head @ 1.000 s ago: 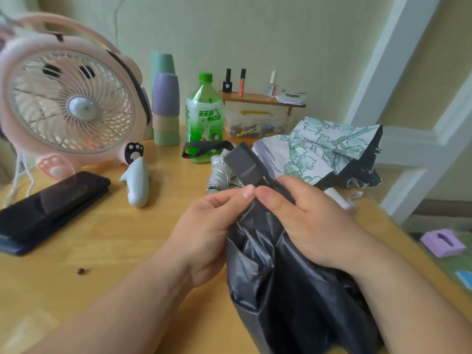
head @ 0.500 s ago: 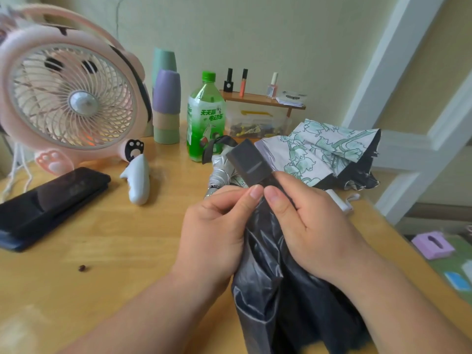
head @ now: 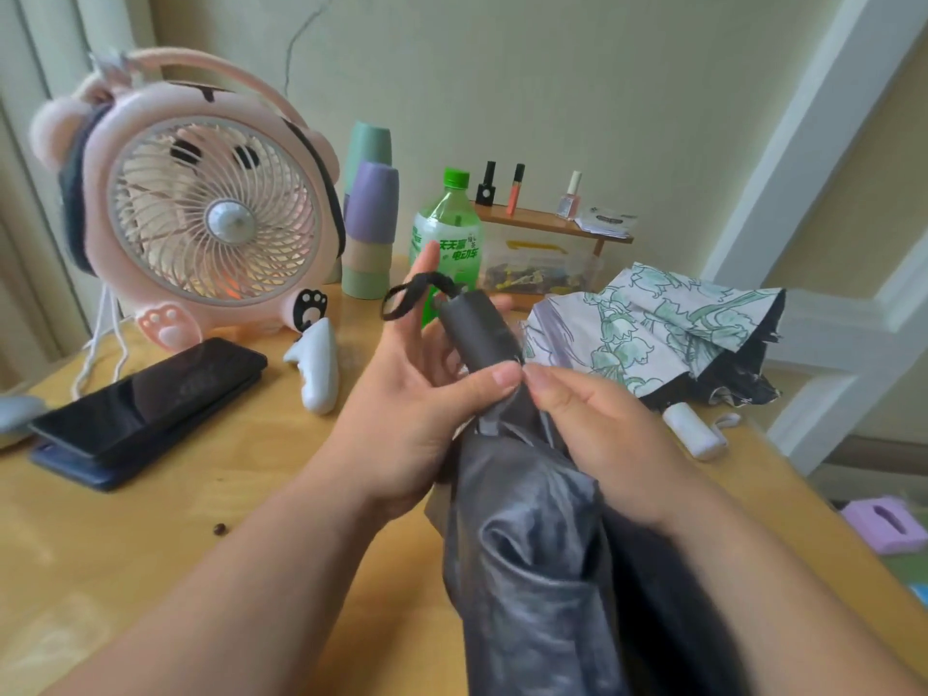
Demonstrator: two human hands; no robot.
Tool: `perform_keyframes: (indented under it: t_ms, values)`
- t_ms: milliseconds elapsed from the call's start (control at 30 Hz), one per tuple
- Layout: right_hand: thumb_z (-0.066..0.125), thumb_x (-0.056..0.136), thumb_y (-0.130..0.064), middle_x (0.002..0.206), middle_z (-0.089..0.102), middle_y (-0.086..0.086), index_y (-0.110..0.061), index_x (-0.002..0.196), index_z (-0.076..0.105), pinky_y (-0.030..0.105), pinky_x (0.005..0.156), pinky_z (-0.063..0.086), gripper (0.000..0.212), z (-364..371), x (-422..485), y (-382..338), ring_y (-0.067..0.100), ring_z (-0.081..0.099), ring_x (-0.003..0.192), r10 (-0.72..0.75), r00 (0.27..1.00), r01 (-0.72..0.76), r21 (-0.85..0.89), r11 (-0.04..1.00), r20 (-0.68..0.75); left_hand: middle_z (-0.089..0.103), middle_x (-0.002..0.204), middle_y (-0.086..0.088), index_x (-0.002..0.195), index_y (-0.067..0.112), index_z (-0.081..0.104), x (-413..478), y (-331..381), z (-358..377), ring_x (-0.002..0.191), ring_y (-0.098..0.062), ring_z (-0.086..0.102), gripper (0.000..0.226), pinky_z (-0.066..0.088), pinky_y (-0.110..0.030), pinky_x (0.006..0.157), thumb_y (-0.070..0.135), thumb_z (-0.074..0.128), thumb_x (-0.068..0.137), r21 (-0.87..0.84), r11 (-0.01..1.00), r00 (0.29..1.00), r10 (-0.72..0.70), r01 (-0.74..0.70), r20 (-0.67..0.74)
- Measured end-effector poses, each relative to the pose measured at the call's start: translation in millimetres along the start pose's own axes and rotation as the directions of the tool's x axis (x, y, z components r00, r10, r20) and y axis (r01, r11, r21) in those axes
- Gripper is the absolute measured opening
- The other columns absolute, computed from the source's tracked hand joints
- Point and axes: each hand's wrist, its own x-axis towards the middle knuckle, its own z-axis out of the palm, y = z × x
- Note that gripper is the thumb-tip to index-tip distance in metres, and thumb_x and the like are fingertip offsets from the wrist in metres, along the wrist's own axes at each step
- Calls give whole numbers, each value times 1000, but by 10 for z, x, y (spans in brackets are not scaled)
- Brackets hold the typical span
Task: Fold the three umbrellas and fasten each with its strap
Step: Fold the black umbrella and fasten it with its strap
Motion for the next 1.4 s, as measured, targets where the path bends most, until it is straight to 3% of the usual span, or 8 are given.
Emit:
perform_keyframes:
  t_ms: [133,300,467,700,867,1067,1267,1400]
  values:
    - [59,98,-42,99,80,-2,-22,99,76,22,85,54,26,4,-44,77,6,71,95,18,999,-23,126,992,36,69,112,-11,133,24,58,-10,59,-18,111,-41,67,65,56,-46,99,0,78,75,109,993,998,34,-41,57]
    - [63,93,-29,84,72,-16,-27,92,72,20,75,49,9,-46,-103,120,1,65,81,10,998,-14,68,998,61,69,110,-13,136,15,56,-31,55,23,107,-31,67,63,56,-40,96,-3,76,79,111,994,996,-24,15,81]
    - [71,88,-32,108,76,15,-11,111,73,62,98,52,31,-141,-111,144,33,72,105,59,998,-59,40,997,-4,70,125,-13,122,23,72,-51,21,58,125,-30,62,31,44,-45,110,19,62,93,10,995,981,-95,95,167]
    - [79,83,-41,114,75,-15,-23,118,64,25,96,53,42,-103,-163,126,0,69,108,83,996,-86,-76,993,-44,71,119,-24,121,17,70,-34,-55,34,118,-42,65,33,51,-50,106,18,68,88,28,993,993,-115,115,-15]
    - [81,80,-49,98,74,-28,-33,117,57,5,72,45,46,-88,-194,-24,-12,68,88,167,984,-177,-230,957,-62,73,114,-19,121,10,65,-26,-33,2,109,-35,70,40,52,-46,100,18,73,83,82,981,983,-174,178,-51]
    - [72,74,-74,88,54,-20,-45,122,43,23,64,41,64,-53,-161,-296,-2,54,80,206,978,-172,-686,707,-32,62,76,-13,100,9,68,38,285,-197,58,-24,58,42,48,-33,54,16,89,65,365,895,954,-295,257,51]
    - [71,76,-73,110,61,-12,-34,125,46,36,77,53,68,83,-112,-443,16,59,97,148,979,43,-843,536,143,71,74,-15,95,17,68,18,631,-180,62,-34,68,39,57,-37,59,24,91,64,703,602,751,-644,379,147]
    - [68,62,-86,103,64,-16,-48,121,50,32,79,54,73,-184,-194,-453,5,62,90,168,981,-53,-689,723,101,73,72,-10,90,22,78,50,765,-139,64,-26,69,28,55,-34,63,32,93,68,859,444,714,-685,254,143]
